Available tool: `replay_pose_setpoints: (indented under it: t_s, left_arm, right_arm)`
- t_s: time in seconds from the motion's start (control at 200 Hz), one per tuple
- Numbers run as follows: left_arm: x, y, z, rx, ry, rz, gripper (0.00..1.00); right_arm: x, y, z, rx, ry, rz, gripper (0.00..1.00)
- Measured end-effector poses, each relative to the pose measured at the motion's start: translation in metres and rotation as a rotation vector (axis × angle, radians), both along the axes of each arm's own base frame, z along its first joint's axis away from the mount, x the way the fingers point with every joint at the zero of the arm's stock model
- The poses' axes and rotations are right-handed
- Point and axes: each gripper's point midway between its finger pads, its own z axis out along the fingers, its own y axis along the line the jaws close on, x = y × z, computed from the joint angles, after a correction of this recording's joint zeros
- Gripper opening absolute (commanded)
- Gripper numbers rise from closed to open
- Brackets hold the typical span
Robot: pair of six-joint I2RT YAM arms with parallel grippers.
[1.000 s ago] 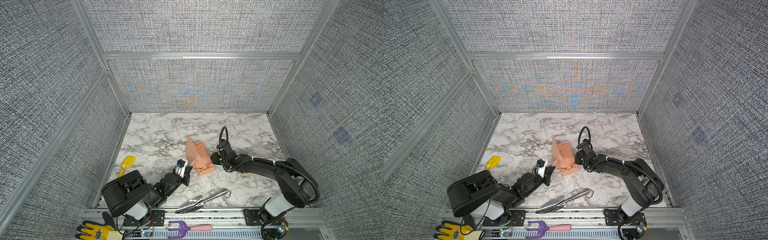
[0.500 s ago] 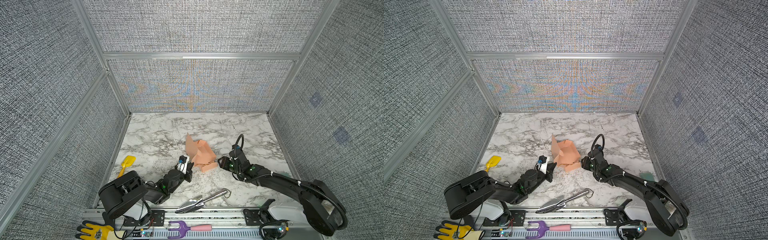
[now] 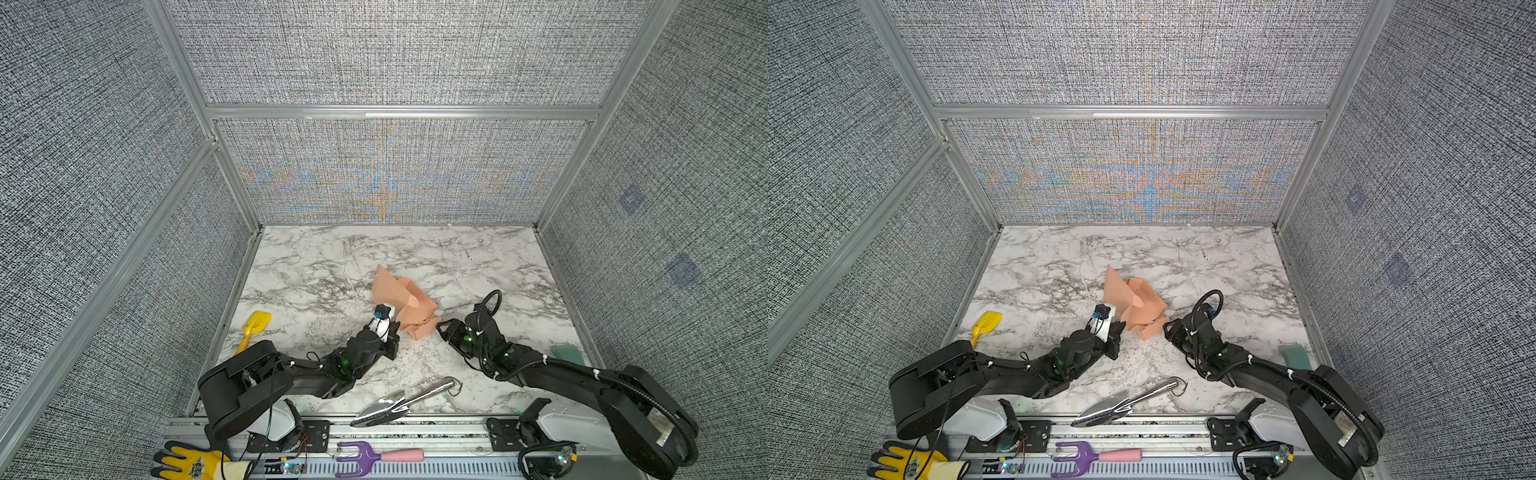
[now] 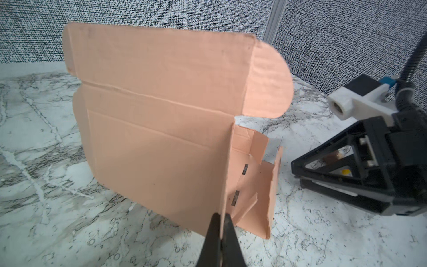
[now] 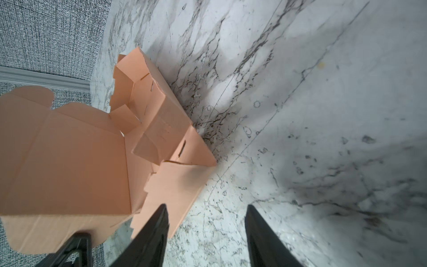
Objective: Assemble paper box
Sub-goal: Fold the bottom flaps of a flat cardboard box at the center of the table.
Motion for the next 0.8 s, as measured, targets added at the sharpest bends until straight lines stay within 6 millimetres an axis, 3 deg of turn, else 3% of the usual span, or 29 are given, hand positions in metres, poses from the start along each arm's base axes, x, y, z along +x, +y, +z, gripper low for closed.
replay_pose_setpoints:
  t_s: [0.2,0.565,0.8]
  left_arm:
    - [0.007,-0.021,0.005,0.066,0.021,-0.015,0.00]
    - [0.012,-0.043,-0.004,0.175,0.049,-0.065,0.00]
    - [0.013,-0.056,-0.006,0.201,0.056,-0.104,0.00]
  right_arm:
    - [0.008,0.003,0.000,0.088,-0.023,-0.047,0.58]
    - [0.023,-0.006,-0.002,0.192,-0.074,-0.125,0.64]
    - [0.037,-0.003,0.012,0.257,-0.130,-0.126,0.67]
